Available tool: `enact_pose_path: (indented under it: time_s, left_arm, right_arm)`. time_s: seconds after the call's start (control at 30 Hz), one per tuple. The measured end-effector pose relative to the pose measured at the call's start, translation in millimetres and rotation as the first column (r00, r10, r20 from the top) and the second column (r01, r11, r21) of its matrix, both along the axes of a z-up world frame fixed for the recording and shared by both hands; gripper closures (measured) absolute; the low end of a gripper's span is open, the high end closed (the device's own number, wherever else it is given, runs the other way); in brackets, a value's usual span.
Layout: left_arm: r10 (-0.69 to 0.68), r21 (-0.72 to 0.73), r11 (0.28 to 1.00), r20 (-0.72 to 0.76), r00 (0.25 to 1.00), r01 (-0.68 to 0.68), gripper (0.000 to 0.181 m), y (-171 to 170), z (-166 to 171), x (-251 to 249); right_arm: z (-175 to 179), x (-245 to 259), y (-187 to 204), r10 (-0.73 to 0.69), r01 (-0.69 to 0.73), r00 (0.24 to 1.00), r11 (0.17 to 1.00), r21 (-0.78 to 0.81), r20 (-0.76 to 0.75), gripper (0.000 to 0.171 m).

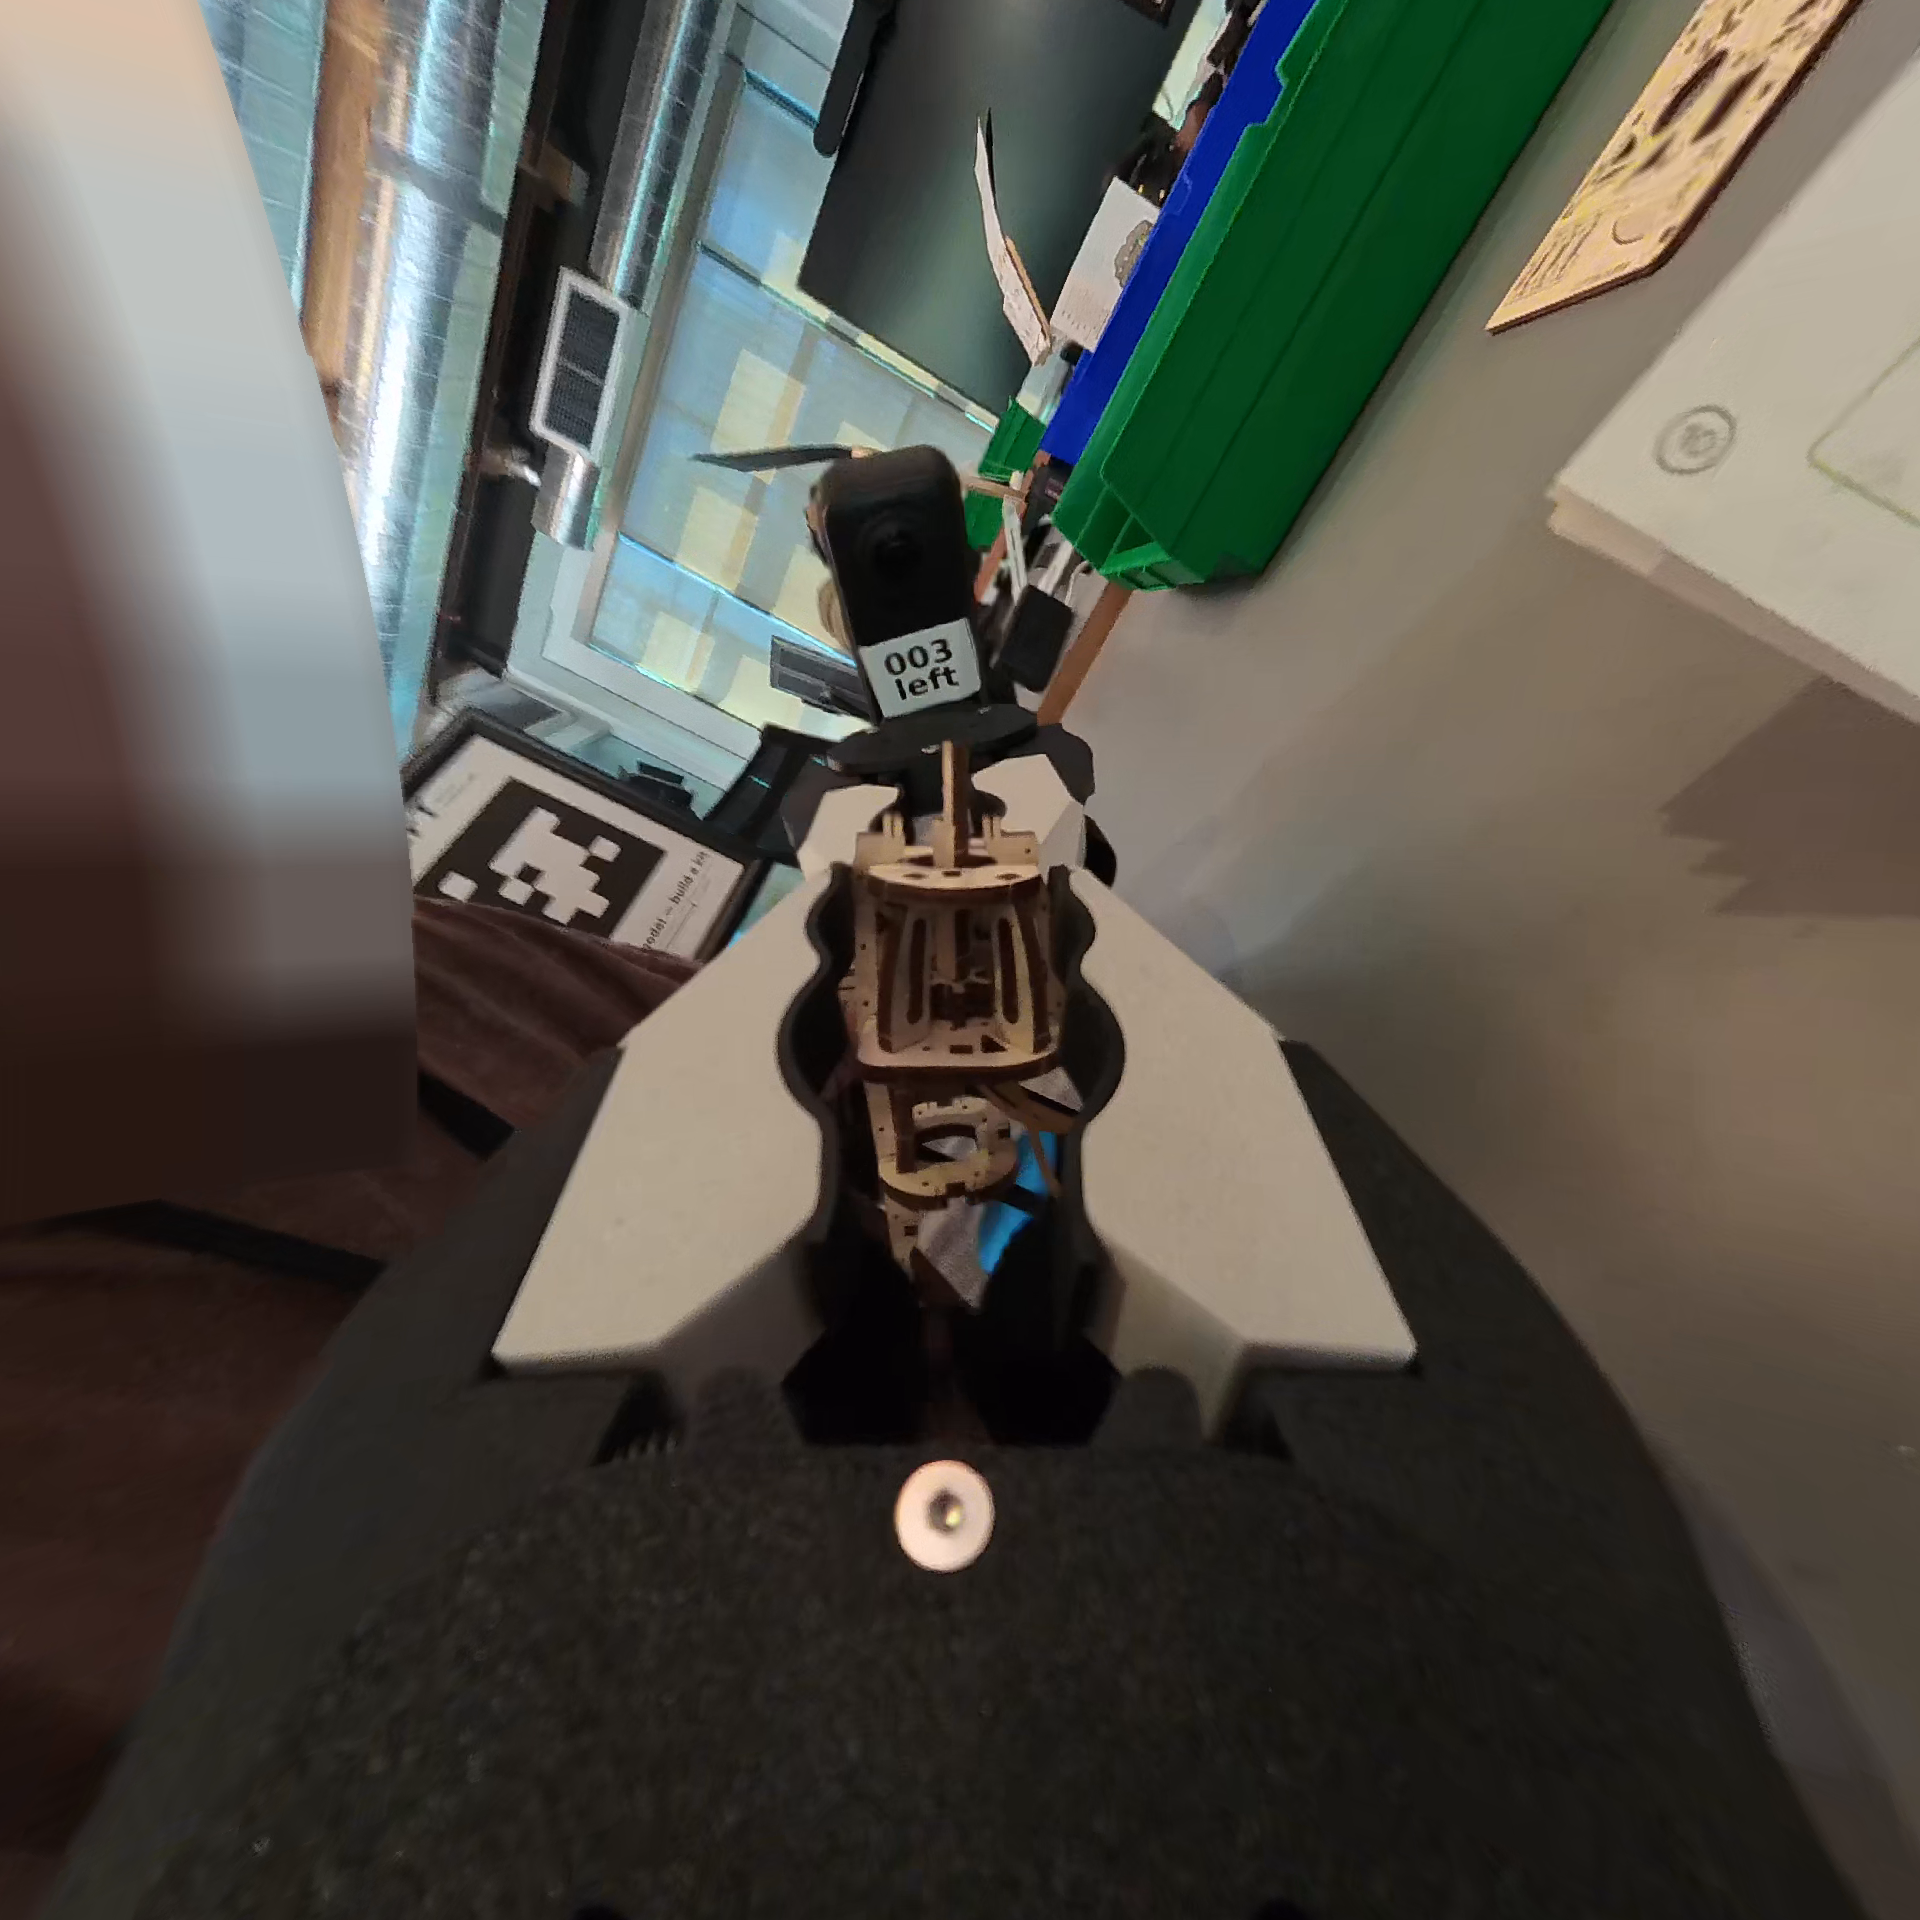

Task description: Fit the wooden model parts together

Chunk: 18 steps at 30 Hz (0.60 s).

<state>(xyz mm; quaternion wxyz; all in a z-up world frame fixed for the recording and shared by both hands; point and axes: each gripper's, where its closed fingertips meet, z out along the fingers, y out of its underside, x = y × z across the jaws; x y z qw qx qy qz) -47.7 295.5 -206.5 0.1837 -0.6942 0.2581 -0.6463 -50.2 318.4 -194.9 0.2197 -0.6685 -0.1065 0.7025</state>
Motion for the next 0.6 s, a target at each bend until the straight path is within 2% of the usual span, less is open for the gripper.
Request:
enact_pose_path:
  time_s: [0.2, 0.6]
  left_arm:
    - [-0.006, -0.015, 1.0, 0.004, 1.0, 0.007, 0.15, -0.7, 0.2, -1.2]
    - [-0.01, -0.03, 0.999, 0.003, 1.0, 0.01, 0.15, -0.9, -2.3, 2.3]
  right_arm:
    - [0.9, 0.3, -1.9, 0.04, -0.041, 0.999, 0.999, -0.025, -0.036, 0.13]
    - [-0.4, 2.0, 0.3, -0.001, -0.002, 0.996, 1.0, -0.027, -0.09, 0.132]
